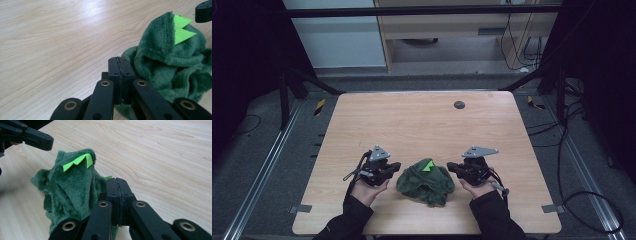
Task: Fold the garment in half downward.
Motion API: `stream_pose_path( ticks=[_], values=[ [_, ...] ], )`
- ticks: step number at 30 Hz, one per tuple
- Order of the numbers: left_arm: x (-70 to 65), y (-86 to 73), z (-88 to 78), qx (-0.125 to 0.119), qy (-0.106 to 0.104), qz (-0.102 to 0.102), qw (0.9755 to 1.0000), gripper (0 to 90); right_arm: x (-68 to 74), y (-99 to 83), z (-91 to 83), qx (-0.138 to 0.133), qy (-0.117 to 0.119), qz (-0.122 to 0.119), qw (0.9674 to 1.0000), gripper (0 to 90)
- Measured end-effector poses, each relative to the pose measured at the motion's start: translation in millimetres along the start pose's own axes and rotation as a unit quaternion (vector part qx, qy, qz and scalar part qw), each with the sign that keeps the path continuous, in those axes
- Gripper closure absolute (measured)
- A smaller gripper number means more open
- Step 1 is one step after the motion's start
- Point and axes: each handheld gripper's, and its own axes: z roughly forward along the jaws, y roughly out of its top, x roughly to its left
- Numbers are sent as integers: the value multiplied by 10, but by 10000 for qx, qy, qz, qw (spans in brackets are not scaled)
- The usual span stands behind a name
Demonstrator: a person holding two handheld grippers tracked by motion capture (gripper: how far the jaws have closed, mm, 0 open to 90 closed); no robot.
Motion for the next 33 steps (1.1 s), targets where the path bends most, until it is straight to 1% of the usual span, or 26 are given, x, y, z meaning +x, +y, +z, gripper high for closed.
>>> stream_pose_path(
  ticks=[8, 11, 12, 13, 14, 16, 20, 22, 26, 28, 33],
  values=[
    [-3, 81, 166, 25, -53, 12, 10000, 900, 9, 50, 164, 91, 38, -22, 9999, 900],
    [3, 82, 246, 65, -133, 27, 9999, 900, 15, 52, 236, 145, 71, -30, 9999, 900],
    [2, 81, 264, 81, -152, 24, 9998, 900, 21, 52, 255, 165, 86, 10, 9998, 900],
    [4, 80, 285, 108, -187, 28, 9998, 900, 17, 49, 268, 175, 92, -24, 9998, 900],
    [2, 77, 304, 114, -205, 25, 9997, 900, 22, 49, 281, 184, 103, 2, 9998, 900],
    [-6, 75, 325, 138, -251, 34, 9996, 900, 21, 42, 308, 193, 134, -20, 9997, 900],
    [-22, 70, 301, 98, -374, 17, 9993, 900, 45, 20, 325, 228, 211, 16, 9995, 900],
    [-39, 60, 297, 87, -426, 13, 9991, 900, 58, 19, 323, 216, 258, -10, 9994, 899],
    [-71, 47, 261, 109, -503, 138, 9986, 900, 110, 17, 296, 208, 320, -62, 9993, 899],
    [-88, 40, 237, 91, -516, 160, 9985, 900, 130, 12, 265, 179, 356, -71, 9992, 899],
    [-134, 13, 126, 35, -631, 202, 9978, 900, 172, 2, 209, 154, 438, -99, 9989, 898]
  ],
)
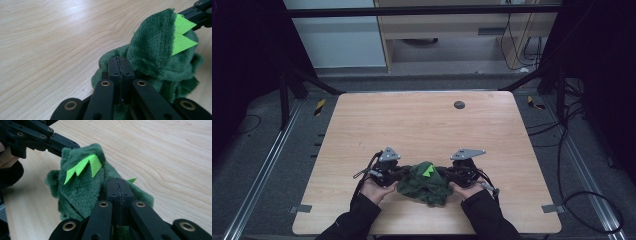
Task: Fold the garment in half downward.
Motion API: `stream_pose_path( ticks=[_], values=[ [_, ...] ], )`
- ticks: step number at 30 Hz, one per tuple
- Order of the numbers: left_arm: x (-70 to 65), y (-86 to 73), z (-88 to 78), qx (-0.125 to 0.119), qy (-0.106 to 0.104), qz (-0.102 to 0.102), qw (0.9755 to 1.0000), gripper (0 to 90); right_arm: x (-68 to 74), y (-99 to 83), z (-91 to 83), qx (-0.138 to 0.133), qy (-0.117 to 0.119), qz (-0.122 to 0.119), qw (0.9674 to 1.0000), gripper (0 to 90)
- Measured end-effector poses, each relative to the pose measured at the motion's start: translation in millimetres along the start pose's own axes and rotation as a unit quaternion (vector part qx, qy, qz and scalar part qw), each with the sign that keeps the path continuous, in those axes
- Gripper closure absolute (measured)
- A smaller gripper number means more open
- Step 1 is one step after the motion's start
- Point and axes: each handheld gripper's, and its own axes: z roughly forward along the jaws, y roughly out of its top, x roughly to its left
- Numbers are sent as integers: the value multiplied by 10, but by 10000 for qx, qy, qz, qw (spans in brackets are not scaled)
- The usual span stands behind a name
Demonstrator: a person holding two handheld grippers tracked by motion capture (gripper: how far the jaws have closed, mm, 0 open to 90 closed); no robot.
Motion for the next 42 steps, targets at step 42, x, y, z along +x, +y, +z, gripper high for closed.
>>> stream_pose_path(
  ticks=[42],
  values=[
    [-364, -419, -92, 606, -317, 234, 9974, 900, 279, -376, -130, 421, 364, -91, 9984, 881]
  ],
)
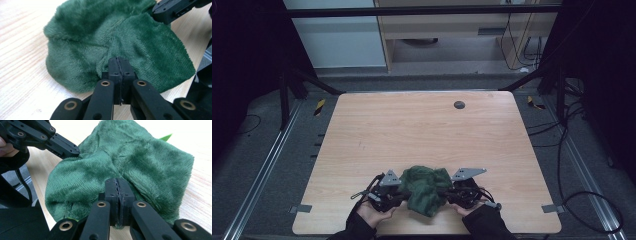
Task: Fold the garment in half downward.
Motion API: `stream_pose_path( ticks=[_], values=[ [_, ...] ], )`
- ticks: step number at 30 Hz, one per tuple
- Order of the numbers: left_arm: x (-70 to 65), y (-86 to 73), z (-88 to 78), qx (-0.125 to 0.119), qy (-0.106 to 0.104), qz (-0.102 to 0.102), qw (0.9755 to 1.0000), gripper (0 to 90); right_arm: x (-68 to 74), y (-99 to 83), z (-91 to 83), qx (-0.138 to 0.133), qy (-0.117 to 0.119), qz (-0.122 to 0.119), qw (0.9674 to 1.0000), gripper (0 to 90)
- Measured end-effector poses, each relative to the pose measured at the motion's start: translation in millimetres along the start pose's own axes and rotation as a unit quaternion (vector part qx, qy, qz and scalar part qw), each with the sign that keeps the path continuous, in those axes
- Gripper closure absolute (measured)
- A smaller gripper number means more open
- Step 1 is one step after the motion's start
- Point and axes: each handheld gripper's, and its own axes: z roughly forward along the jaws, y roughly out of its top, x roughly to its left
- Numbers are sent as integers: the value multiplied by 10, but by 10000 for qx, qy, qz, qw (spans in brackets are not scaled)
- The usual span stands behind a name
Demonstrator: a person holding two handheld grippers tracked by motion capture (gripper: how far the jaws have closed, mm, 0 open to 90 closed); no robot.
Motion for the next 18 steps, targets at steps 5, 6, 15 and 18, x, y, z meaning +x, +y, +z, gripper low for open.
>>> stream_pose_path(
  ticks=[5, 6, 15, 18],
  values=[
    [7, -17, 38, 80, 18, 12, 10000, 900, -11, -24, 48, 80, -23, -31, 10000, 881],
    [7, -20, 45, 80, 26, 3, 10000, 900, -14, -28, 56, 86, -49, -29, 9999, 881],
    [15, -14, 1, -104, 142, -65, 9998, 869, -35, 4, 11, -44, 17, -27, 10000, 849],
    [49, -1, -54, -204, 237, -108, 9995, 839, -55, 30, -54, -180, -38, -10, 9998, 834]
  ],
)
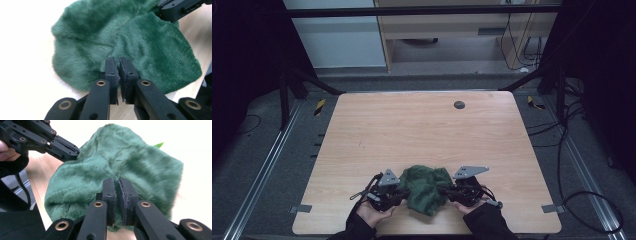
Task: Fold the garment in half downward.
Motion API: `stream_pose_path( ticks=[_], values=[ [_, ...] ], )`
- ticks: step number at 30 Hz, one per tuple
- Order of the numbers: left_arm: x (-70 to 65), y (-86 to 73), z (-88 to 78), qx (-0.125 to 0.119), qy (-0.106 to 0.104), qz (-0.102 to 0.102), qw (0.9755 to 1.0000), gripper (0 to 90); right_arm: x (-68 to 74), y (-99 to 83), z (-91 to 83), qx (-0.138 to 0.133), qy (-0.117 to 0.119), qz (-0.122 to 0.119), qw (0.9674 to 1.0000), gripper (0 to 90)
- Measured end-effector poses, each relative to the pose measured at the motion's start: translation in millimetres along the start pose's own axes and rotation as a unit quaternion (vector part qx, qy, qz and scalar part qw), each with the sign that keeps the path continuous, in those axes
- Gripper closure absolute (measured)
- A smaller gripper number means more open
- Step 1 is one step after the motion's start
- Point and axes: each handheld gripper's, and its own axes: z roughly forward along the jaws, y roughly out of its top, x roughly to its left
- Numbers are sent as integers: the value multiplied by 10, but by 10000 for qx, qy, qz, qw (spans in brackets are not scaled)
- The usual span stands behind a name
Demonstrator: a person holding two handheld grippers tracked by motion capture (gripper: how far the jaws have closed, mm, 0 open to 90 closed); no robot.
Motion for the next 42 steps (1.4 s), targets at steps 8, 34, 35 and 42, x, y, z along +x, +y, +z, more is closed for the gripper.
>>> stream_pose_path(
  ticks=[8, 34, 35, 42],
  values=[
    [152, 4, -162, -246, 259, -211, 9991, 797, -98, 28, -136, -207, -249, 93, 9994, 776],
    [799, -305, -429, -300, 1474, -822, 9852, 491, -625, -100, -442, -348, -1377, 640, 9878, 486],
    [823, -319, -436, -302, 1501, -855, 9845, 484, -639, -109, -446, -340, -1400, 681, 9872, 478],
    [942, -385, -465, -339, 1690, -880, 9811, 407, -785, -180, -472, -319, -1674, 744, 9826, 410]
  ],
)
